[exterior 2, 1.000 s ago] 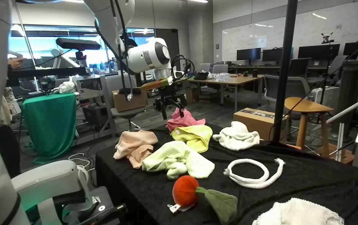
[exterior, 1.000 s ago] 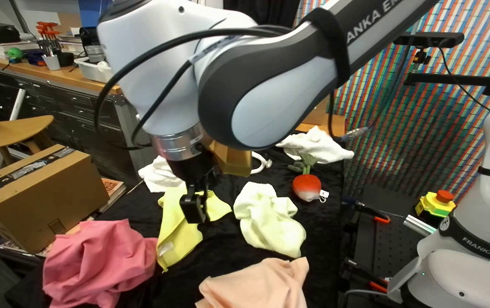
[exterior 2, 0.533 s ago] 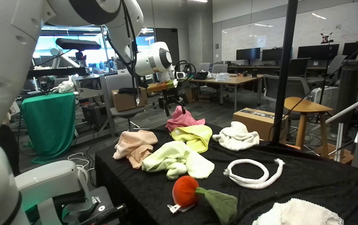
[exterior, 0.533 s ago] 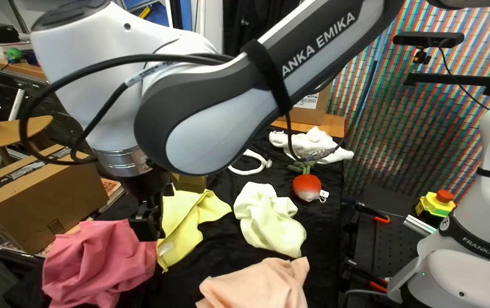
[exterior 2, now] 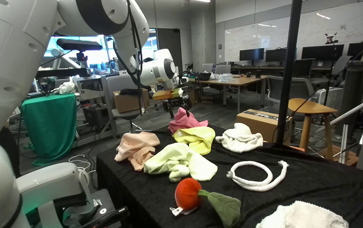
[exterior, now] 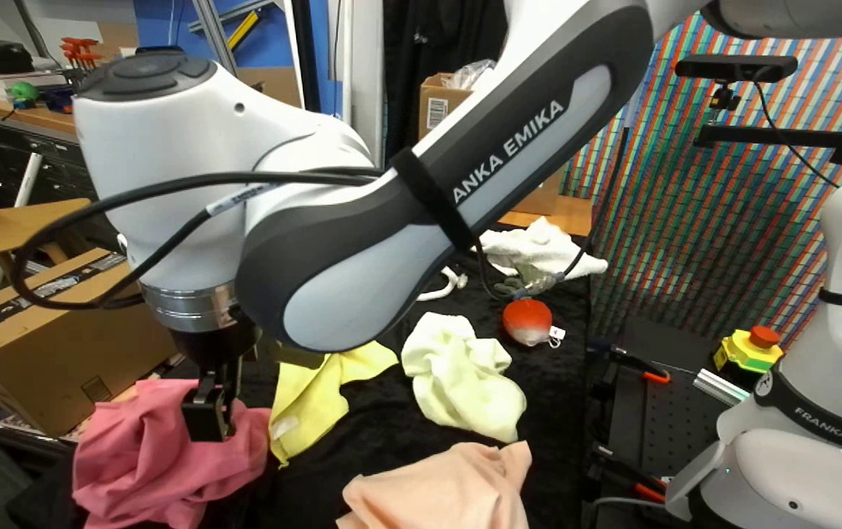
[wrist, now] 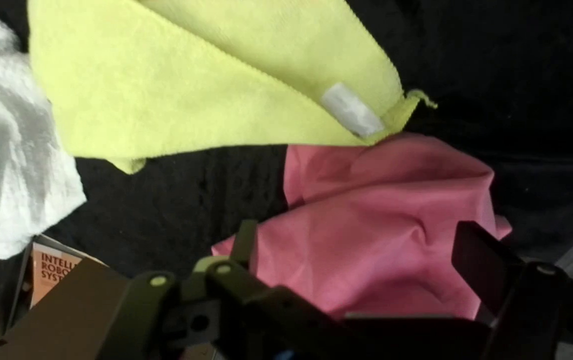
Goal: Gather all the items on the table in one place
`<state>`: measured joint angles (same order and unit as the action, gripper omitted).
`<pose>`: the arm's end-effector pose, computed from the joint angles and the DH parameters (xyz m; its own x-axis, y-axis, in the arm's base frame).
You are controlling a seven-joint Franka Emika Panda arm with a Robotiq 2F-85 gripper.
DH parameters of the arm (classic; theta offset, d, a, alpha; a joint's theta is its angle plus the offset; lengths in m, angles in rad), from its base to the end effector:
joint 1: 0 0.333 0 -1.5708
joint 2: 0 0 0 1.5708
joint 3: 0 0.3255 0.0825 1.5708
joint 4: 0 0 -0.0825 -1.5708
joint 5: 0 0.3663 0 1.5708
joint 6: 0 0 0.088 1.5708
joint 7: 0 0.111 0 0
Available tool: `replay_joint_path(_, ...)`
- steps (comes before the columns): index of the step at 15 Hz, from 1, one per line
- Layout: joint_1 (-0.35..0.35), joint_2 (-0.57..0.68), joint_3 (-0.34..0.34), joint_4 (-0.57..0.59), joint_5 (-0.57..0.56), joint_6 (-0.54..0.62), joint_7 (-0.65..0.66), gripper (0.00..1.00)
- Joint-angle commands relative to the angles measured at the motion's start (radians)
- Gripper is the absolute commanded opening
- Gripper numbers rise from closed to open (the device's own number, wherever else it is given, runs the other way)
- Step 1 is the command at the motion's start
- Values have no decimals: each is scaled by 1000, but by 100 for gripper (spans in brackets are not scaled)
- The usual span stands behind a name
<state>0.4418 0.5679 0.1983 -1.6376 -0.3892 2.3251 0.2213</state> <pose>0.5695 0.3899 0.3192 0.7898 0.5930 0.1566 0.5681 -0.8035 0.1777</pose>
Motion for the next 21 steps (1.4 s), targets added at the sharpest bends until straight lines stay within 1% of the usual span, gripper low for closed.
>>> replay_joint_path(1,27,19,-47,-53,-23,231,34,100)
replay_joint_path(3,36,36,-75,-84,-20,353,37,100)
replay_joint_path(8,46,57,-135,-153,6,568,27,100)
replay_joint_path(10,80,63,-195,-170,-1,649,61,100)
replay_joint_path(13,169,61,-323,-187,-8,726,114,100)
replay_joint_path(14,190,61,-353,-189,-44,730,155,100)
replay_joint_path(17,294,62,-473,-192,-73,733,212,100)
replay_joint_path(18,315,63,-493,-193,-82,720,215,100)
replay_joint_path(19,333,66,-510,-194,-86,717,217,100)
replay_joint_path(20,336,69,-506,-194,-84,714,207,100)
replay_joint_path(21,317,69,-475,-195,-73,707,177,100)
